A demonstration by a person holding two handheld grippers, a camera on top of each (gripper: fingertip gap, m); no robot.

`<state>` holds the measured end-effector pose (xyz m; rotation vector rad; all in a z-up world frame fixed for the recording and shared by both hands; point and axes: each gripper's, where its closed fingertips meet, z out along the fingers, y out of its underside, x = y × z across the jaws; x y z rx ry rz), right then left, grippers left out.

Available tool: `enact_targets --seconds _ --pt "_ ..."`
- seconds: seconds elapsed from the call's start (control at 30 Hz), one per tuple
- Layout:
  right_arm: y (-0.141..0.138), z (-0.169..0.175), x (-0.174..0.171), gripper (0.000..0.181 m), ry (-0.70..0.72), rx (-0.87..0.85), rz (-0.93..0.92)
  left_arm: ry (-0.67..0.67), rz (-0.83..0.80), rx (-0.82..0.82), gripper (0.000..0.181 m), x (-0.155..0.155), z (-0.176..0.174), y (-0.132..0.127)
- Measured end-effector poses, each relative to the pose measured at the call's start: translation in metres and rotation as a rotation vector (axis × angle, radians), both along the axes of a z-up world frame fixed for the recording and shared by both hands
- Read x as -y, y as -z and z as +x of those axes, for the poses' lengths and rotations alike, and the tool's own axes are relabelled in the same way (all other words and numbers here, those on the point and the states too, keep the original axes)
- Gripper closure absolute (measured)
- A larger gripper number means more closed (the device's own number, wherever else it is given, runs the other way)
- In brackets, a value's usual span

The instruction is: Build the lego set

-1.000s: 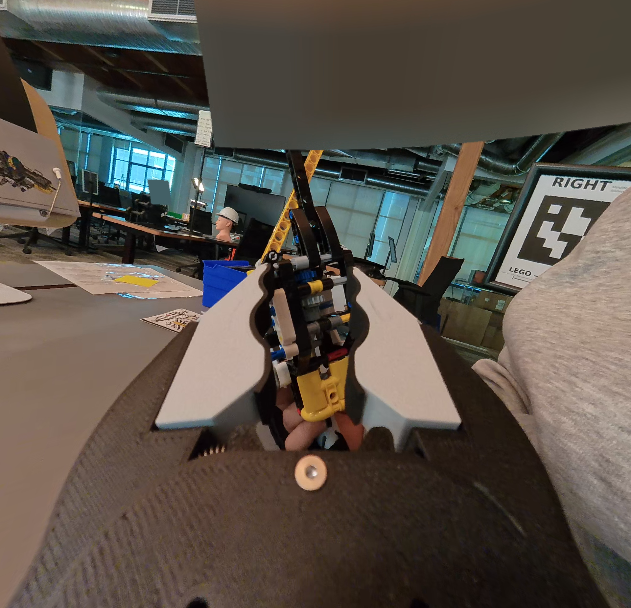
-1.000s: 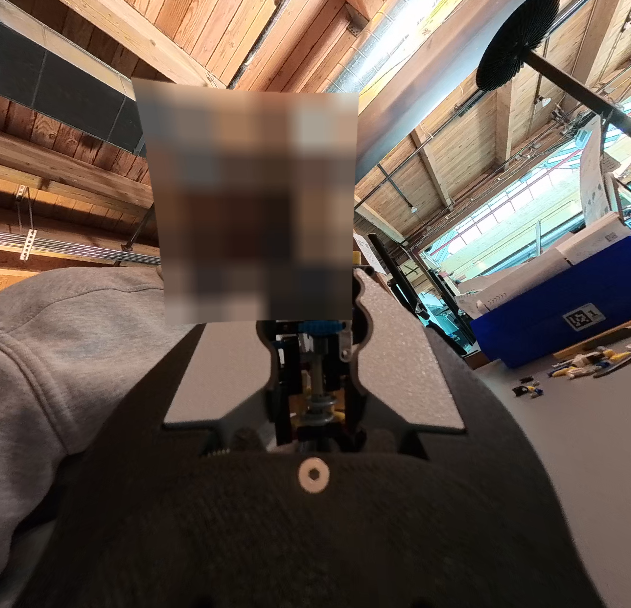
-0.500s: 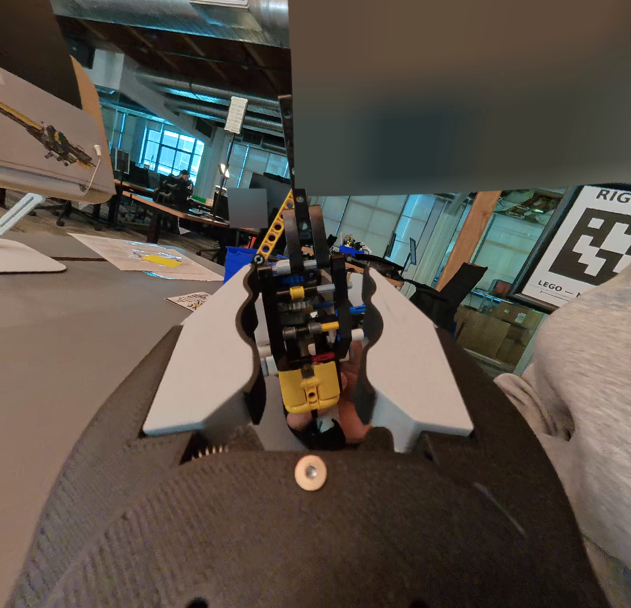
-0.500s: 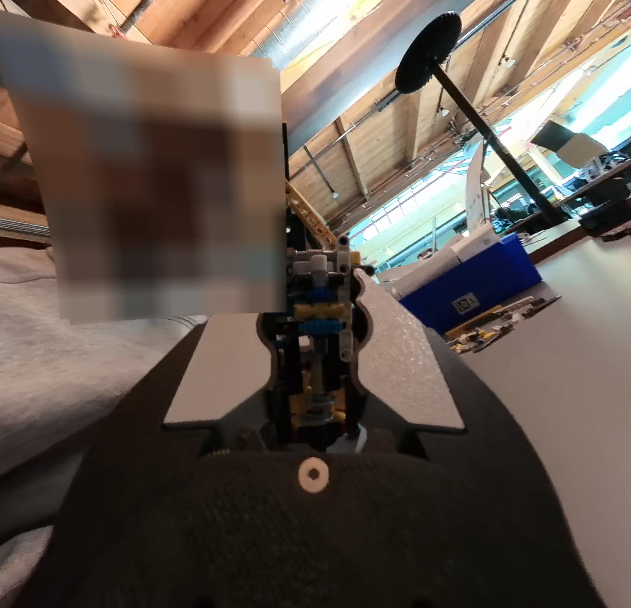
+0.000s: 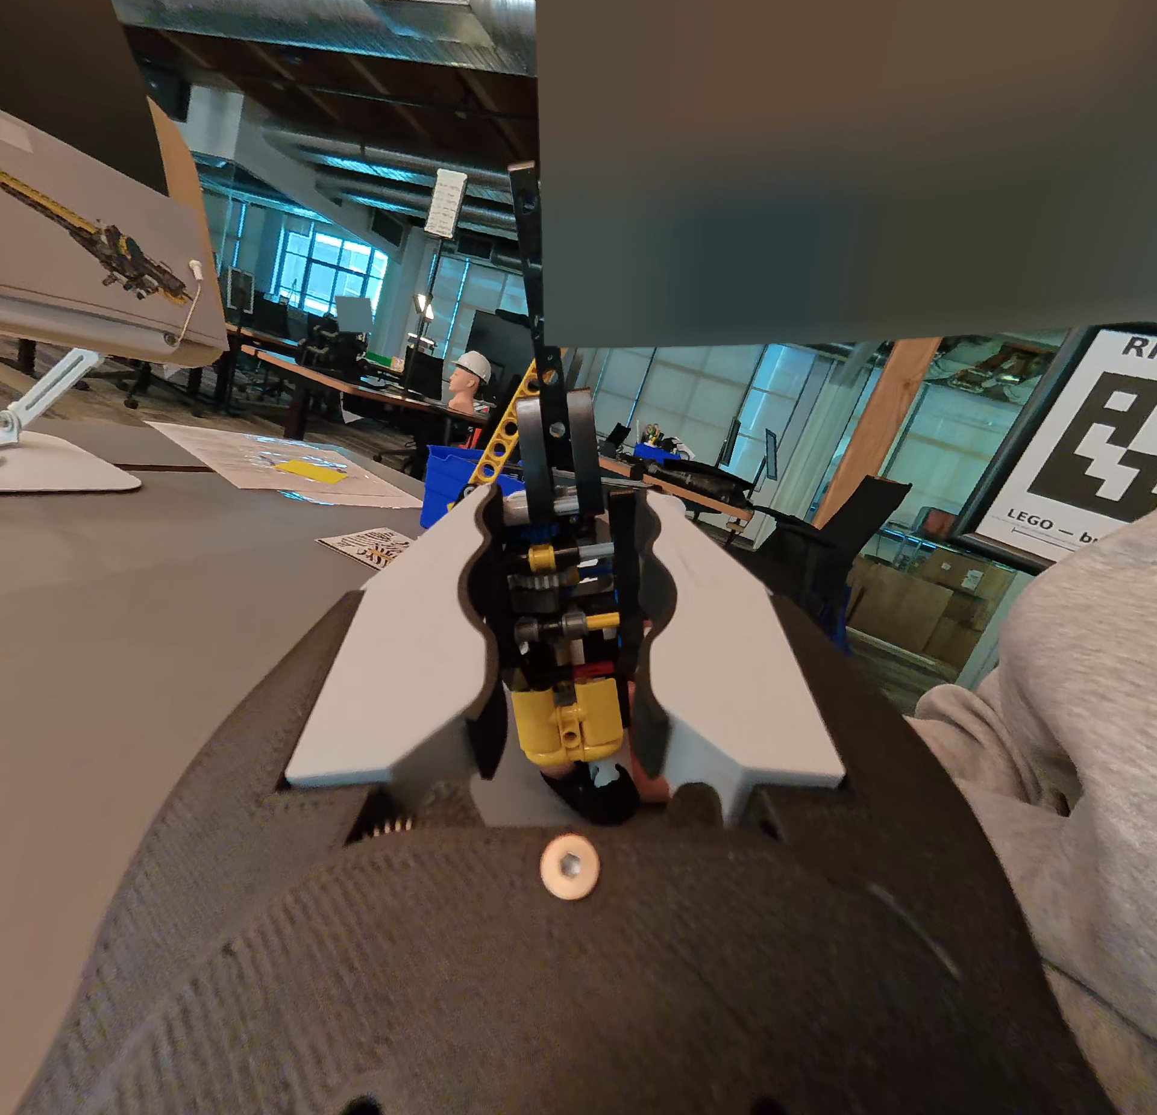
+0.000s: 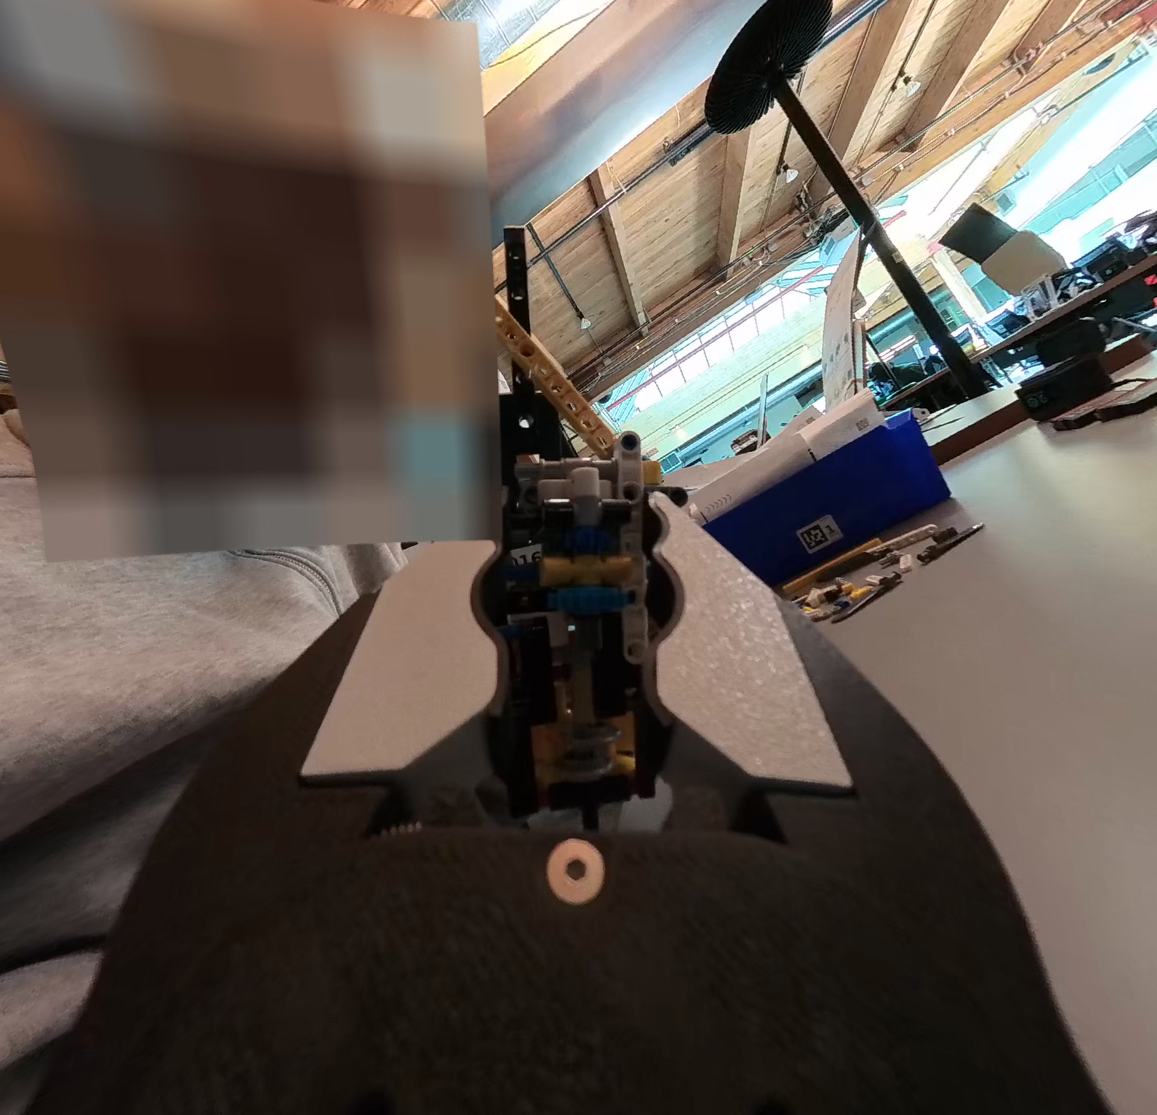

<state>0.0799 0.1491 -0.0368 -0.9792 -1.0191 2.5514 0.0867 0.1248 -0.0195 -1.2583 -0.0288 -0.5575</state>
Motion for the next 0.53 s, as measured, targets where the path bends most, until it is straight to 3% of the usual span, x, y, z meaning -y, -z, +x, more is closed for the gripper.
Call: enact_targets --seconds 0.1,0.33,0.53 --pt "0.0001 -0.0001 -0.0007 0.142 0.008 -0.001 0.003 0.004 0.012 -0.02 0.15 0.002 0.0022 -0.0013" --pt "-0.0002 0.0009 -0.0021 0.142 0.005 -0.007 -0.008 0.002 0.011 -0.026 0.15 0.0017 0.0032 -0.0013" --pt "-0.0032 0.0046 -0.0086 0.143 0.008 -0.032 -0.048 -0.03 -0.016 0.019 0.138 -0.0018 -0.0063 0.0023"
